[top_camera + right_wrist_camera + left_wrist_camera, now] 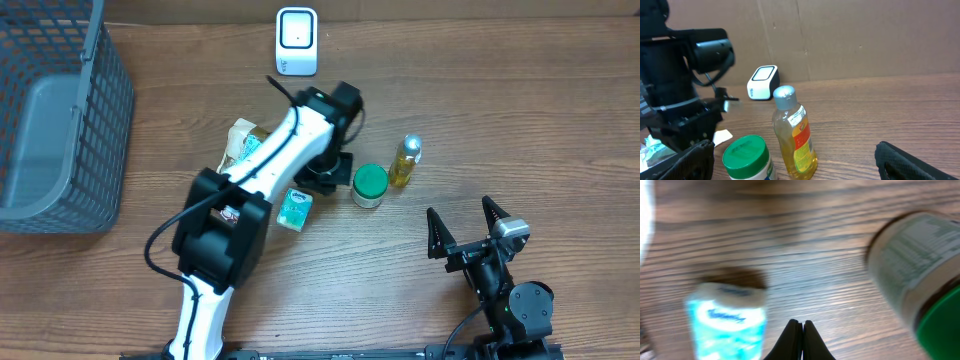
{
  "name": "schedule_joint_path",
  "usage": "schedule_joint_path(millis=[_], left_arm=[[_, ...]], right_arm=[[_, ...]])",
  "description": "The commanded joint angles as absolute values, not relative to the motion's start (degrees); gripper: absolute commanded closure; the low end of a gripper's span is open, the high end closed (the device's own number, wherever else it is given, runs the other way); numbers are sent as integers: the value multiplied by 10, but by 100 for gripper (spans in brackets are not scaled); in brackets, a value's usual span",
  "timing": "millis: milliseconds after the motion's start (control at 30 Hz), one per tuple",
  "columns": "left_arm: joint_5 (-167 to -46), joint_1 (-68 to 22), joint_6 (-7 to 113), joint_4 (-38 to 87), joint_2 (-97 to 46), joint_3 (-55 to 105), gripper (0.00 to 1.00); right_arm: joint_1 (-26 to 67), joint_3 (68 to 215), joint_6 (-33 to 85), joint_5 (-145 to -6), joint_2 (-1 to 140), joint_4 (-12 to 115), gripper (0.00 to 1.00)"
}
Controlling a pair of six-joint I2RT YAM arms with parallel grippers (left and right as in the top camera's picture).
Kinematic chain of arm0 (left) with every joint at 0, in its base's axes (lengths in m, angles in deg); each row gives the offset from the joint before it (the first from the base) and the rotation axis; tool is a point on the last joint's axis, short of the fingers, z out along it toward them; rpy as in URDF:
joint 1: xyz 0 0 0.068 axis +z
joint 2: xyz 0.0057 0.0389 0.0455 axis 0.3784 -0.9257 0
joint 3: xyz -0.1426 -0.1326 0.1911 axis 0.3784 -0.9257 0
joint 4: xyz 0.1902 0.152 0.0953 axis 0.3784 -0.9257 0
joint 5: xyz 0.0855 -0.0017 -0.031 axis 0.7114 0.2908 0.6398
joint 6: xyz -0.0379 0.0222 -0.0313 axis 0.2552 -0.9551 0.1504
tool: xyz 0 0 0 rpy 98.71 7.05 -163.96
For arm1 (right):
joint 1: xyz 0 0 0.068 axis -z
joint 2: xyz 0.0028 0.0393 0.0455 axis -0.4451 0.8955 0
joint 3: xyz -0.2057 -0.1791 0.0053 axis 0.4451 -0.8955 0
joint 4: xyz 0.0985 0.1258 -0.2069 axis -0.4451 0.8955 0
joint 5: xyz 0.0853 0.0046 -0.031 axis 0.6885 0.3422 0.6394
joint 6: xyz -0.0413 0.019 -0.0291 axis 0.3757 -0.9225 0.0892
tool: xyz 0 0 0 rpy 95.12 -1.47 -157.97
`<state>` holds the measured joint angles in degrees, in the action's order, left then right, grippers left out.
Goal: Scan the item barcode
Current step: 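Move the left gripper over the small Kleenex pack, then lower the left gripper and grasp the Kleenex pack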
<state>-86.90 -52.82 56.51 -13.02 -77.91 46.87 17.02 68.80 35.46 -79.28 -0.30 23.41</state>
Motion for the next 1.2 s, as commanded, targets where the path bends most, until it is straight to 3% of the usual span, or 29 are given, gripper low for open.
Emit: schedule_joint_path(millis=[0,1167], left_arm=[[-871,-507,517,-144,-730,482,96],[-800,-473,468,-320,-686,480,95]], right_arm=[[172,682,356,-798,-10,232,0],[172,682,356,-798,-10,232,0]])
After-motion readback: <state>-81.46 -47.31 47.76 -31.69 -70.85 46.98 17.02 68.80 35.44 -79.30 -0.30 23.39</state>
